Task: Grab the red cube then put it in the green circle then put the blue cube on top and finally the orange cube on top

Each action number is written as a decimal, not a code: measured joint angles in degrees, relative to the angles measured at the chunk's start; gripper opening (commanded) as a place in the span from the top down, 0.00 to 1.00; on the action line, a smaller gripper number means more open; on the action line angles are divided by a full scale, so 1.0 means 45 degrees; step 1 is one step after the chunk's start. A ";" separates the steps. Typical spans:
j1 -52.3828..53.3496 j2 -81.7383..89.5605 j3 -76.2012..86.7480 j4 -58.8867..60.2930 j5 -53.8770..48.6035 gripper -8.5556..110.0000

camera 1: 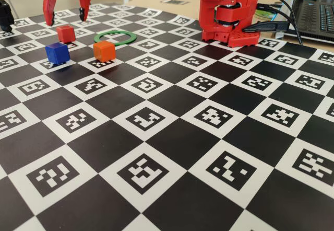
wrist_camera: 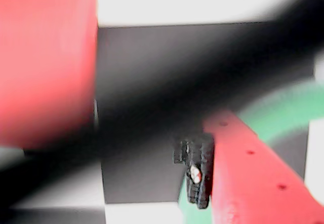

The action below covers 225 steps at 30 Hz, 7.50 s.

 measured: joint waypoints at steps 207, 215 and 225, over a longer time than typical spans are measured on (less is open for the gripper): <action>0.1055 1.0879 1.6738 -0.6777 -0.2461 0.66; 0.1035 1.0859 1.3105 -0.3730 -0.1738 0.61; -0.0898 0.9688 0.9199 -0.1426 0.0117 0.59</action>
